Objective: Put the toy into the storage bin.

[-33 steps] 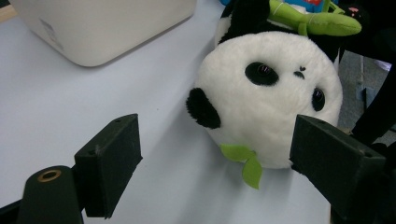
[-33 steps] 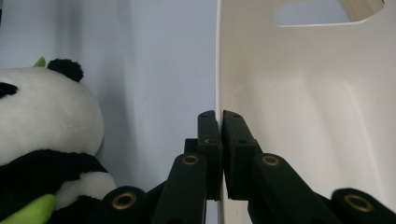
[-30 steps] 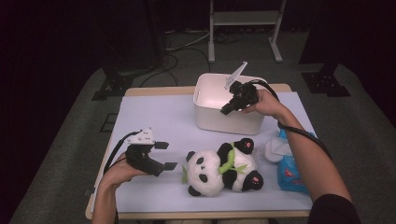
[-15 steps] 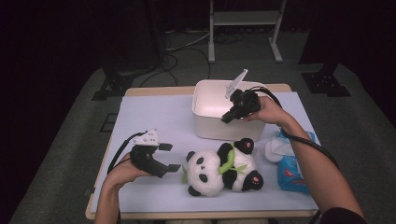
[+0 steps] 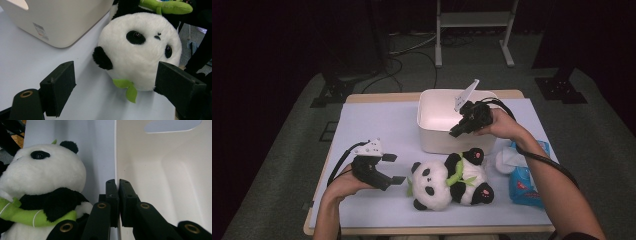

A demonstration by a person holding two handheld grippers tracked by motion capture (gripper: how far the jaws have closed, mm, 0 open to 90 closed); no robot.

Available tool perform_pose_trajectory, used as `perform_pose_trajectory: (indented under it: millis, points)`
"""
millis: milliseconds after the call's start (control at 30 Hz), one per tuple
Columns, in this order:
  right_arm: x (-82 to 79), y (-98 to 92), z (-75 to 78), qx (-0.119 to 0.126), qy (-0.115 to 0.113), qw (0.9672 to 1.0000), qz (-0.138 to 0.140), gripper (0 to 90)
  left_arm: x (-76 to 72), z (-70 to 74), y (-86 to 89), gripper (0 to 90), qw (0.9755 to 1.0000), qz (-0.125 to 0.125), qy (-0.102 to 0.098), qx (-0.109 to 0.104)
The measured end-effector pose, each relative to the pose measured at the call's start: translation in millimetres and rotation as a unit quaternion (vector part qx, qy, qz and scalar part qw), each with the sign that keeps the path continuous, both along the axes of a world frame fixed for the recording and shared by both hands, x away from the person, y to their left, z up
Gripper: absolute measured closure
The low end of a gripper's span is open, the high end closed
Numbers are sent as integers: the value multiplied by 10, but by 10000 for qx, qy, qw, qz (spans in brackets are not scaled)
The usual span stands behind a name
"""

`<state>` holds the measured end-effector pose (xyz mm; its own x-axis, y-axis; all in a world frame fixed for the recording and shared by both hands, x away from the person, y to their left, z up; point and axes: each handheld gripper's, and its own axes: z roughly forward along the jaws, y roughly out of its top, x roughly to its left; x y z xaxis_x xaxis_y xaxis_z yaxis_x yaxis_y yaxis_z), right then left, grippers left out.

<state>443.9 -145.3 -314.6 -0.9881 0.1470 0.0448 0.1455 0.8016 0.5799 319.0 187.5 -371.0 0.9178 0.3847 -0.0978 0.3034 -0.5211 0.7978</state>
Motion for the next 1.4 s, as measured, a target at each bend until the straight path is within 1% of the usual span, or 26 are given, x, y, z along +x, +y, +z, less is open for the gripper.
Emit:
perform_pose_trajectory:
  millis: [300,500,633,767,833,867,933,1000,1033,1067,1200,1333,1367,1400]
  points:
    - [-50,-1,-6,37,13,10000,-19,860,-1,2,-5,155,10000,-35,-11,16]
    - [-78,10,-5,27,27,10000,34,859,-9,19,9,155,10000,-18,-33,-10]
    - [-87,8,-8,34,30,10000,16,855,-9,17,12,155,10000,-21,-39,-14]
    - [-53,-3,-10,92,247,9996,-120,836,-8,8,11,155,10000,-17,-20,-14]
    - [-52,-9,-9,124,250,9995,-124,833,-7,3,14,155,10000,-12,-15,-3]
    - [-60,-31,16,223,219,9992,-233,783,-6,1,19,155,10000,-21,-23,12]
    - [-74,-62,59,294,157,9990,-300,756,-8,-1,17,155,10000,-11,-18,5]
    - [-85,-80,83,334,154,9988,-323,753,-9,1,17,155,10000,-17,-33,21]
    - [-112,-119,127,402,117,9985,-360,736,-12,2,14,155,10000,-17,-31,21]
    - [-112,-119,127,402,117,9985,-360,736,-15,2,11,155,10000,-20,-35,32]
    - [-206,-199,212,472,2,9983,-339,713,-26,-8,4,155,10000,-16,-17,59]
    - [-297,-268,271,576,-38,9978,-318,707,-38,0,5,155,10000,-7,-26,61]
    - [-297,-268,271,576,-38,9978,-318,707,-38,0,5,155,10000,-7,-26,61]
    - [-357,-289,281,627,-30,9977,-253,699,-43,-1,6,155,10000,-13,-28,72]
